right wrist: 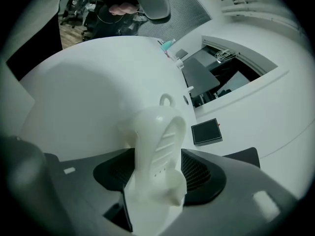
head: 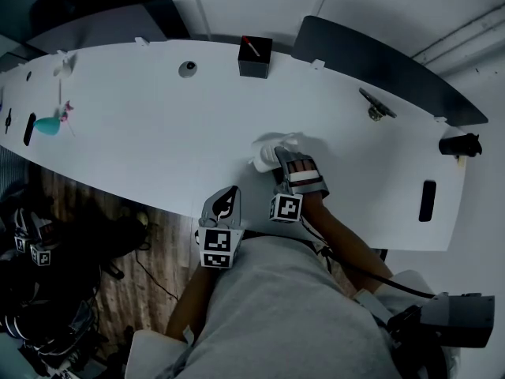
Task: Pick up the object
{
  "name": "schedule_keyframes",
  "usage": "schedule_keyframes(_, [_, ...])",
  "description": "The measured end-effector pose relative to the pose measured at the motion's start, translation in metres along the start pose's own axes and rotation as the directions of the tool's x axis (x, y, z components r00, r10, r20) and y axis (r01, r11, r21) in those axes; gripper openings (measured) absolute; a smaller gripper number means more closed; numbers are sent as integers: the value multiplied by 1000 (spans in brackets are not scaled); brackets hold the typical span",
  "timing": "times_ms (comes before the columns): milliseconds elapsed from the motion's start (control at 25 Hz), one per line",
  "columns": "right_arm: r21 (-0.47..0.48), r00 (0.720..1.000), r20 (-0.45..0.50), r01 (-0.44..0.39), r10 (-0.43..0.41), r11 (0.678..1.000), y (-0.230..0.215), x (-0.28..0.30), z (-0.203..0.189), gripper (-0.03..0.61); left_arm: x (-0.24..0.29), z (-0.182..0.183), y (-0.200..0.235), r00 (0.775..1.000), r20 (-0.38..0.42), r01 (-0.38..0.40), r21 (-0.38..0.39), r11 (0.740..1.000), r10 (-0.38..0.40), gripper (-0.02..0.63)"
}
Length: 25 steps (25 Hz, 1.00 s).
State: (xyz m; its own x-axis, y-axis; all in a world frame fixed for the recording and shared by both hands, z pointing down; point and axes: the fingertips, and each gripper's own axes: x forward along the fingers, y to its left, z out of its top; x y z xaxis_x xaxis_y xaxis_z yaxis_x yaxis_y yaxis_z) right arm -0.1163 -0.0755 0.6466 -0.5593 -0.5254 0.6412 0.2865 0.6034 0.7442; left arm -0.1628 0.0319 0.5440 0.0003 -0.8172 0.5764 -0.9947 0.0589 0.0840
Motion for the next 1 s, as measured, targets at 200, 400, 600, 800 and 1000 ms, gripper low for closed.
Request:
schedule_keyframes(200, [-22, 999, -42, -9, 8, 1000, -1, 10, -4, 171, 6, 4, -1, 1000, -2, 13, 5, 1000, -13, 2])
schedule_keyframes(400, [98, 999, 11, -31, 30, 995, -15, 4, 0, 132, 13, 7, -1, 1000, -4, 28, 12, 1000, -28, 0])
schedule_keyframes(600, [238, 997, 49, -67, 57, 969, -33, -6, -4, 124, 18, 16, 3, 999, 15, 28, 14, 1000, -28, 1])
schedule_keyframes(800, [508, 985, 160, -133, 58, 851, -68, -32, -4, 124, 22, 33, 16, 998, 60, -2, 35, 999, 0, 1])
schedule_keyframes(1000, [663, 934, 354, -217, -45, 717, -118, -80, 12, 124, 21, 59, 15, 991, 131, 6, 71, 997, -16, 1])
